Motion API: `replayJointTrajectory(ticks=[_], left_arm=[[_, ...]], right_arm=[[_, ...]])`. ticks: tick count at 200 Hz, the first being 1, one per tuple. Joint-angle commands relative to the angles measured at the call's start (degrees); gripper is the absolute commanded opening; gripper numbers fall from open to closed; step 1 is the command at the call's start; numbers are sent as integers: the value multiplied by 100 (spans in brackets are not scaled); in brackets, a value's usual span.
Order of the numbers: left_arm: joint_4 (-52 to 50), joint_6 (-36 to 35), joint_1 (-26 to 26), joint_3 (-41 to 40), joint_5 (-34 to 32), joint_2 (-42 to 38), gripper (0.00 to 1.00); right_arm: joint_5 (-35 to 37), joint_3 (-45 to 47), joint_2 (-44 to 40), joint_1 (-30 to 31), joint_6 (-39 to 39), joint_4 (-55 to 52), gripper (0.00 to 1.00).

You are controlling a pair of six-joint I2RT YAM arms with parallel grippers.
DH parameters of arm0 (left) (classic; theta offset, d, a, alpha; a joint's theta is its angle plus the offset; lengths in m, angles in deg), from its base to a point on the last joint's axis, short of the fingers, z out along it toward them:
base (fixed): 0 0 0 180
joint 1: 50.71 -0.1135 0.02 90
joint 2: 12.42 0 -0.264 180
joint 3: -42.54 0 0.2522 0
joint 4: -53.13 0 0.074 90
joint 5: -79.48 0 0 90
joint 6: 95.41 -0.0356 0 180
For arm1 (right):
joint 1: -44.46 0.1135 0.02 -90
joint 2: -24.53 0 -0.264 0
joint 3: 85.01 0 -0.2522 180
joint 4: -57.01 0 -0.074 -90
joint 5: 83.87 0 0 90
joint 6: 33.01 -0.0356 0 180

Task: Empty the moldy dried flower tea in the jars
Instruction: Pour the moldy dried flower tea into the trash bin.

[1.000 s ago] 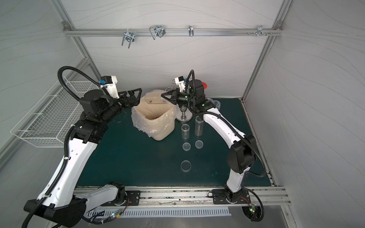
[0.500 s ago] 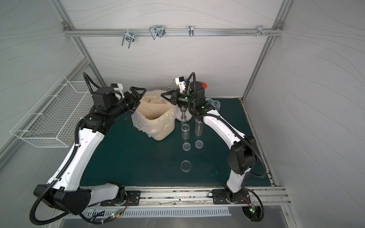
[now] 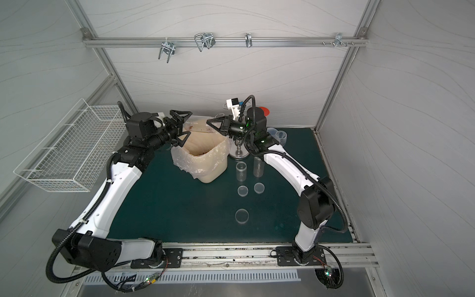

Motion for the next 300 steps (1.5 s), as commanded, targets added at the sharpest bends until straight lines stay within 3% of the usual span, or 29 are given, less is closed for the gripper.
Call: replayJointTrajectory(ticks=[1, 64, 167, 215, 229, 268, 300], left_arm=[[596, 420, -30, -37, 142, 6, 99], [898, 670, -32, -98, 207, 87, 96], [1370, 969, -27, -246, 172, 178, 71], [1476, 979, -33, -299, 144, 217, 51], [1494, 940, -22, -327, 121, 217, 41], [1441, 683, -33, -338, 10, 217, 20], [1287, 339, -70, -264, -77, 228, 3]], right_arm=[[-102, 49, -218, 106, -149, 456, 0], [-140, 39, -199, 219, -145, 548, 0], [-130, 90, -120, 280, -153, 630, 0], [-123, 98, -40, 285, -97, 628, 0], [-110, 110, -23, 271, -66, 600, 0], [-75, 119, -10, 205, 39, 534, 11], [35, 154, -101, 100, 282, 327, 28]])
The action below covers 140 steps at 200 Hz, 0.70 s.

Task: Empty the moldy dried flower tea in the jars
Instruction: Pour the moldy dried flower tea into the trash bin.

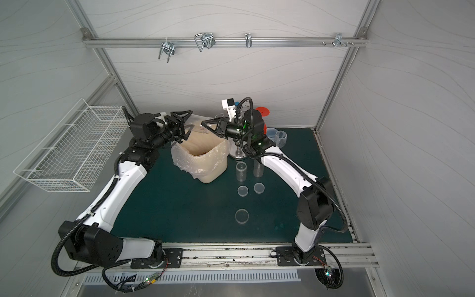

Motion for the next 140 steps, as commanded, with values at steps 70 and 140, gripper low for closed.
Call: replayJointTrajectory(ticks=[70, 140], left_arm=[[-644, -1663, -139, 441, -785, -82, 0], [-1516, -3516, -84, 926, -1589, 18, 0]], right_arm=[[335, 190, -557, -216, 1005, -736, 60], [805, 700, -1492, -321, 2464, -1907, 77]])
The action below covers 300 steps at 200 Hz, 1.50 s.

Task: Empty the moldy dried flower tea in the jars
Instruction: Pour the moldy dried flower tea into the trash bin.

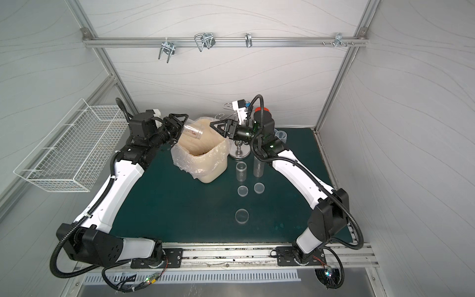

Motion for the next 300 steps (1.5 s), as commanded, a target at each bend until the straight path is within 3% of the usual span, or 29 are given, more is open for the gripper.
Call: replayJointTrajectory(ticks=[1, 24, 55, 98, 115, 128, 142, 158, 167, 173, 184, 196, 201, 209, 215, 223, 230, 238, 244, 264, 282, 300], left_arm=[[-320, -1107, 33, 541, -481, 53, 0], [-857, -2352, 481, 929, -1299, 231, 0], [-775, -3986, 1202, 1013, -2538, 379, 0], [-741, -4525, 1236, 1014, -3004, 560, 0], [-734, -4730, 1240, 1059, -2708, 645, 0], [-815, -4475, 1245, 1064, -3169, 636, 0], [-620, -4787, 1245, 946, -2515, 616, 0], [-973, -4377, 1223, 1156, -3404, 616, 0], [-851, -4827, 1295, 1166, -2914, 569, 0], [-751, -5059, 1361, 1147, -3044, 534, 0], [-784, -4616, 1297, 1131, -3571, 470, 0], [-731, -4948, 1349, 1123, -2931, 448, 0], [-770, -5027, 1367, 1162, -2983, 457, 0], [-1056, -4449, 1242, 1299, -3332, 475, 0], [-1243, -4061, 1141, 1365, -3150, 462, 0], [-960, -4442, 1223, 1257, -2567, 432, 0], [-921, -4640, 1308, 1250, -2657, 438, 0], [-1230, -4031, 1106, 1394, -2774, 468, 0], [-1364, -3634, 937, 1487, -2445, 490, 0], [-1482, -3415, 910, 1701, -1816, 510, 0], [-1283, -2525, 582, 1580, -1305, 354, 0], [-605, -1398, 213, 1147, -343, 175, 0]], right_arm=[[268, 157, -457, -48, 821, -584, 78], [390, 400, -759, -124, 1198, -870, 82], [496, 737, -1083, -258, 1490, -1184, 84], [598, 1281, -1481, -410, 1684, -1341, 85], [610, 1407, -1580, -437, 1733, -1383, 86], [623, 1474, -1649, -444, 1763, -1430, 86], [632, 1544, -1708, -454, 1764, -1437, 86], [637, 1595, -1749, -466, 1778, -1473, 86], [629, 1624, -1773, -467, 1789, -1473, 86], [627, 1652, -1786, -471, 1790, -1474, 86], [642, 1685, -1795, -476, 1752, -1441, 86], [589, 1717, -1795, -471, 1705, -1395, 87], [576, 1720, -1792, -470, 1687, -1394, 87], [561, 1727, -1793, -475, 1655, -1392, 87], [552, 1742, -1794, -471, 1629, -1378, 87], [532, 1760, -1795, -472, 1610, -1376, 87], [524, 1774, -1795, -471, 1605, -1368, 87], [532, 1792, -1787, -477, 1582, -1347, 87], [533, 1810, -1793, -477, 1541, -1324, 87], [457, 1865, -1766, -464, 1282, -1079, 87], [336, 1890, -1641, -459, 806, -666, 88], [240, 1840, -1436, -382, 166, -176, 90]])
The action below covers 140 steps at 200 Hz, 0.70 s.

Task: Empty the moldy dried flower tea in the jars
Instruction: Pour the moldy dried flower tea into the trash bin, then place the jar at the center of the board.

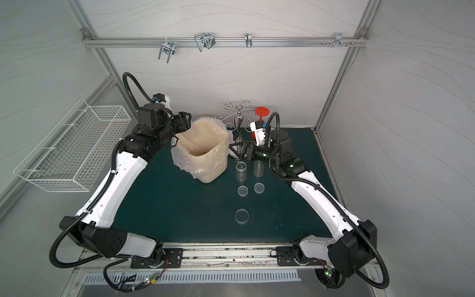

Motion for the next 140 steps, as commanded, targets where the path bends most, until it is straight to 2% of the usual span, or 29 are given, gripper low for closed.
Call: replayJointTrajectory(ticks=[1, 24, 44, 91, 140], left_arm=[[778, 1688, -408, -216, 1280, -279, 0], [963, 2423, -478, -241, 1778, -348, 0], [1150, 3021, -514, -402, 2051, -459, 0], [1830, 4173, -575, -1048, 2733, -710, 0], [2258, 4743, -580, -1451, 3145, -782, 0]], right_arm=[[-222, -50, 195, 61, -895, 875, 90], [-208, -250, 525, 324, -1507, 1334, 92], [-190, -563, 808, 590, -1709, 1485, 99], [-7, -960, 1166, 796, -1967, 1719, 99], [-16, -1176, 1413, 942, -2069, 1919, 99]])
